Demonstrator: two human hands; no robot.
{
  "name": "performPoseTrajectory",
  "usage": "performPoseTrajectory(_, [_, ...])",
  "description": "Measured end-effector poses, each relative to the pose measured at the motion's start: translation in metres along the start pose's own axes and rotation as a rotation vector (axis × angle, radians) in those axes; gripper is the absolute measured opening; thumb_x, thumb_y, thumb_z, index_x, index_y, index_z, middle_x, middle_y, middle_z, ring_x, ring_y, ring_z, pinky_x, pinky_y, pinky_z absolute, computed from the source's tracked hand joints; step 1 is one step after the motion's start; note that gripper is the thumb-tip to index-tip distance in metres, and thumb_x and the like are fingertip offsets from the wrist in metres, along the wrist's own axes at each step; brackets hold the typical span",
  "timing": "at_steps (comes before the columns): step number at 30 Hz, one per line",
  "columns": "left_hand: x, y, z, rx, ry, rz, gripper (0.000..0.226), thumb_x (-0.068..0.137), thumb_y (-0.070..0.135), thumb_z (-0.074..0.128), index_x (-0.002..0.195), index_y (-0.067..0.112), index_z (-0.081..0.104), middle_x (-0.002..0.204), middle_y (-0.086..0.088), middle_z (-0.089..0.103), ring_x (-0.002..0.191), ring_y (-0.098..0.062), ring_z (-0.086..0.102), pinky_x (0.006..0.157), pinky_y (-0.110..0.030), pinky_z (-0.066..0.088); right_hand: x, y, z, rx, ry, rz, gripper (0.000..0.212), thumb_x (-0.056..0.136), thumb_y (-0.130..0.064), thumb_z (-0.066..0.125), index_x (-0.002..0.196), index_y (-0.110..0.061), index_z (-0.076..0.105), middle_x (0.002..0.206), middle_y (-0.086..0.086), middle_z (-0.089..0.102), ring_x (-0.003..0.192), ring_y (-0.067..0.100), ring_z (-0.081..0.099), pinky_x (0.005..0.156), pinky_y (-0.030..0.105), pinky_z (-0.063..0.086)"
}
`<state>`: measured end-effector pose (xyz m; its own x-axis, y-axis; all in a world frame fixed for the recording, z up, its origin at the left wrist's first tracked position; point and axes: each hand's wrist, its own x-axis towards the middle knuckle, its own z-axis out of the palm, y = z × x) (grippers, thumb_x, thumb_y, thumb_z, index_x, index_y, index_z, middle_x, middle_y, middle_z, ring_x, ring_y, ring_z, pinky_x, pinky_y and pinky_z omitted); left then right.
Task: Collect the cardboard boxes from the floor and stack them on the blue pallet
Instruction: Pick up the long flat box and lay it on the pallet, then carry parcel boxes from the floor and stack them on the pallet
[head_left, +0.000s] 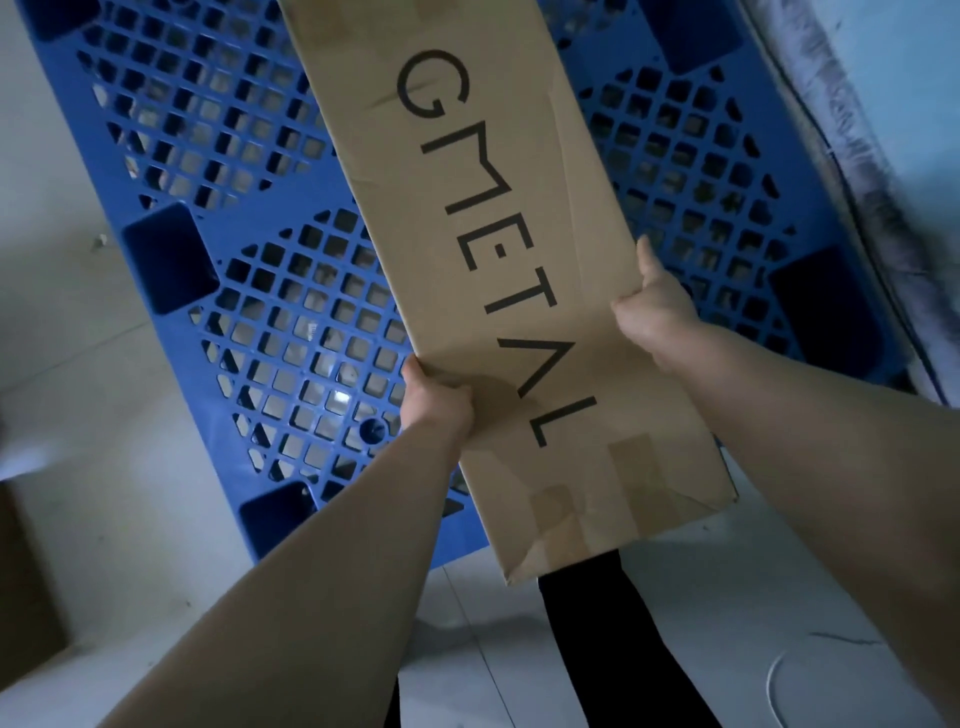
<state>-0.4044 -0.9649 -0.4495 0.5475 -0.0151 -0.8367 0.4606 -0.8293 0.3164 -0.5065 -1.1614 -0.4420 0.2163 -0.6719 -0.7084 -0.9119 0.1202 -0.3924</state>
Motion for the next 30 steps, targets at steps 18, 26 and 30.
performPoseTrajectory(18, [-0.124, -0.033, -0.273, -0.041, -0.238, 0.050, 0.031, 0.098, 0.017, 0.055, 0.129, 0.013, 0.054, 0.120, -0.008, 0.059, 0.107, -0.024, 0.062, 0.089, -0.042, 0.052, -0.242, -0.135, 0.098, -0.120, -0.116, -0.334, 0.021, 0.096, -0.025, 0.052, 0.093, -0.018, 0.072, 0.097, 0.000, 0.072, 0.089, 0.024, 0.068, 0.079, 0.037, 0.056])
performPoseTrajectory(26, [-0.167, -0.096, -0.438, -0.138, -0.135, 0.101, 0.024, 0.099, 0.012, 0.049, 0.122, 0.011, 0.057, 0.109, -0.006, 0.063, 0.091, -0.020, 0.061, 0.074, -0.034, 0.048, -0.389, -0.201, 0.157, -0.105, -0.097, -0.374, 0.022, 0.100, -0.025, 0.048, 0.106, -0.023, 0.070, 0.104, -0.003, 0.071, 0.087, 0.021, 0.067, 0.080, 0.042, 0.057])
performPoseTrajectory(30, [-0.188, -0.110, -0.488, -0.164, -0.101, 0.143, 0.025, 0.098, 0.014, 0.050, 0.121, 0.013, 0.058, 0.112, -0.004, 0.065, 0.093, -0.018, 0.064, 0.064, -0.028, 0.047, -0.446, -0.229, 0.180, -0.117, -0.127, -0.450, 0.019, 0.099, -0.025, 0.049, 0.100, -0.025, 0.068, 0.109, -0.003, 0.070, 0.086, 0.019, 0.068, 0.081, 0.041, 0.057])
